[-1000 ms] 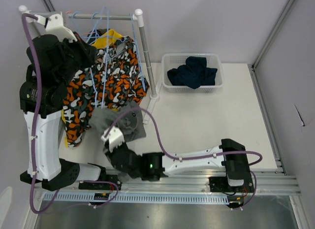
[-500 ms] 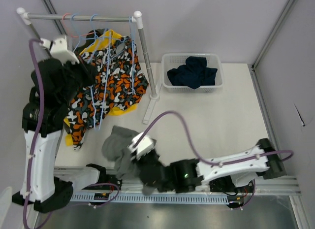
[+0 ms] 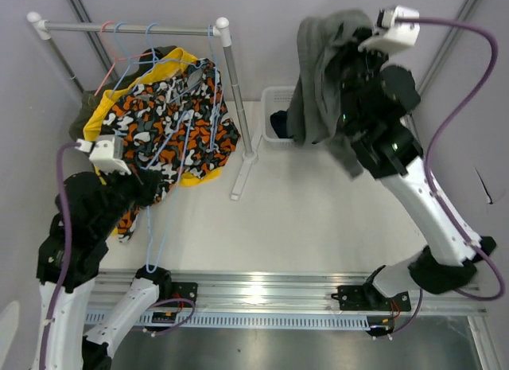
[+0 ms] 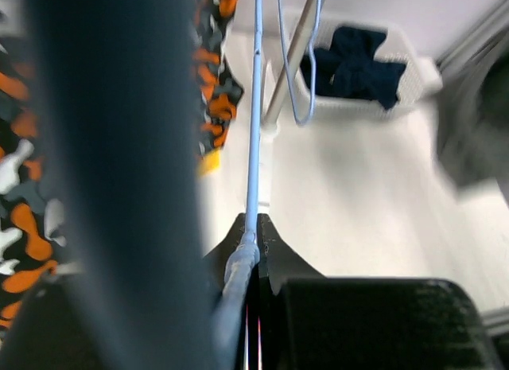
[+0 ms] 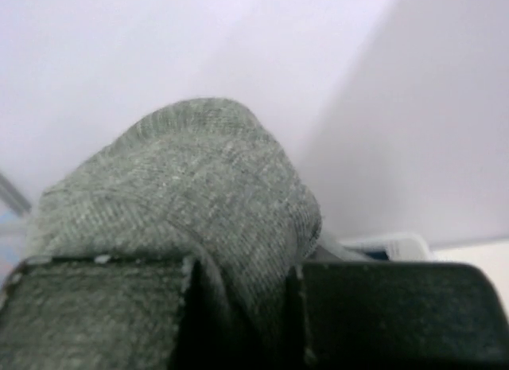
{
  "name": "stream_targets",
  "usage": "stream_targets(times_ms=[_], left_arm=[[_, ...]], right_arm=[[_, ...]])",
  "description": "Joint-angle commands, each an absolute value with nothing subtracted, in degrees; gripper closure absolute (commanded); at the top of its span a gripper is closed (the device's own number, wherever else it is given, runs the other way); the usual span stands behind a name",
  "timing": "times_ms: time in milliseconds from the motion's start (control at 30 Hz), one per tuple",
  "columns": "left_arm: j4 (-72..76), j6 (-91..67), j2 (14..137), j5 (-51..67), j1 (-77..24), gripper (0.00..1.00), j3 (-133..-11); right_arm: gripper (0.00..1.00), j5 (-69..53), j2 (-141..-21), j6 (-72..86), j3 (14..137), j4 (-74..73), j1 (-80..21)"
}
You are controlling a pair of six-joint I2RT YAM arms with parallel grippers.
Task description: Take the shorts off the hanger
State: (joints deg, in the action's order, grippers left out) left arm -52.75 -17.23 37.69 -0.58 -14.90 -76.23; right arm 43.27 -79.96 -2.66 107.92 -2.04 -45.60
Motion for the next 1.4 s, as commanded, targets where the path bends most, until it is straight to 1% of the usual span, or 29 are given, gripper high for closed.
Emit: stream_targets(times_ms=[0,33,100,133,167,267,333,367,400,467,500,567,633,800,833,867,900,933,967,1000,1033,1067,1100,1133,1200,1233,1300,1367], left_arm=[[-47.2,-19.1,37.0,3.3,-15.2,1.00,-69.1],[-46.7,-19.2,36.9,3.5,-15.2,1.00,-68.2],[-45.7,-19.2,37.2,3.9,-15.2,1.00,-66.1],[-45.5,-18.8,37.7,3.6,-15.2,1.00,-66.3],[-45.2,-18.5,37.8,3.5,-15.2,1.00,-65.5],[-45.0,-17.2,38.9,1.5,-15.2,1.00,-65.5],[-45.2,-16.4,39.5,0.3,-15.2,1.00,-66.1],[-45.2,-16.1,40.1,0.3,-15.2,1.00,-66.4],[-45.1,-15.6,40.4,0.3,-15.1,1.00,-66.7],[-44.8,-15.5,41.5,-1.3,-15.2,1.00,-67.0],[-44.5,-15.3,42.0,-1.4,-15.2,1.00,-67.3],[-44.0,-15.1,43.5,-1.8,-15.2,1.00,-67.8],[-43.7,-14.9,44.5,-2.3,-15.2,1.00,-68.5],[-42.8,-13.5,48.9,-5.9,-15.1,1.00,-72.7],[-42.5,-13.2,49.9,-6.5,-15.1,1.00,-73.2],[-42.0,-12.6,51.0,-7.9,-15.1,1.00,-74.6],[-41.7,-12.4,52.3,-8.6,-15.1,1.00,-76.4],[-41.6,-12.1,55.0,-9.4,-15.1,1.00,-77.2],[-41.1,-11.9,56.4,-10.0,-15.1,1.00,-79.3],[-41.0,-11.3,59.5,-11.4,-15.1,1.00,-81.5],[-41.2,-11.1,61.1,-12.2,-15.1,1.00,-84.3],[-42.3,-10.6,62.7,-12.9,-15.1,1.00,-86.0],[-42.9,-10.6,64.1,-14.3,-15.1,1.00,-88.8],[-43.0,-10.5,66.4,-14.6,-15.1,1.00,-90.9],[-42.0,-9.8,68.1,-13.8,-15.1,1.00,-92.9],[-40.7,-9.7,70.1,-12.8,-15.1,1.00,-94.1],[-40.0,-9.3,72.7,-11.6,-15.0,1.00,-97.0],[-40.0,-9.6,77.4,-10.0,-15.0,1.00,-101.1]], right_arm=[[1.00,29.2,-91.3,-0.4,121.9,-5.7,-38.8],[1.00,28.3,-97.1,-1.0,130.1,-6.1,-37.7],[1.00,26.6,-102.9,-2.9,137.9,-5.9,-34.4],[1.00,26.0,-108.1,-3.1,141.1,-5.4,-33.1],[1.00,25.3,-110.5,-3.0,146.5,-4.7,-31.9],[1.00,25.9,-115.2,-1.1,147.5,-2.3,-27.3],[1.00,26.5,-115.1,1.9,141.0,-0.2,-24.5],[1.00,28.4,-113.3,3.2,137.2,3.7,-23.9],[1.00,29.1,-111.9,5.3,127.4,6.0,-23.4],[1.00,31.7,-107.8,7.0,116.6,14.1,-21.8],[1.00,32.8,-106.8,7.8,107.2,16.3,-21.5],[1.00,35.2,-105.1,10.0,100.0,20.1,-20.3],[1.00,35.9,-105.0,13.0,91.9,20.7,-19.3],[1.00,37.0,-104.0,23.3,81.1,14.2,-16.0],[1.00,35.3,-103.6,24.2,77.6,13.7,-15.8],[0.91,32.3,-103.3,25.5,76.6,12.5,-15.5],[0.67,27.7,-103.2,26.1,76.4,10.7,-13.9],[0.08,20.6,-103.2,27.0,76.3,7.8,-13.2],[0.01,18.8,-102.5,27.4,73.9,8.0,-13.0],[0.01,17.8,-99.0,27.9,70.8,9.4,-13.1],[0.01,16.4,-96.5,28.1,67.1,14.3,-13.4],[0.01,16.2,-94.2,28.4,60.2,16.2,-13.7],[0.01,16.1,-91.8,29.0,57.5,17.1,-14.4],[0.01,15.7,-87.4,29.7,55.3,17.1,-14.5],[0.01,15.1,-83.1,30.5,49.2,16.6,-15.0],[0.01,14.8,-78.8,31.3,47.1,16.5,-16.1],[0.01,14.5,-74.3,31.7,40.7,16.9,-17.7],[0.00,15.0,-68.2,32.7,37.1,16.9,-20.5]])
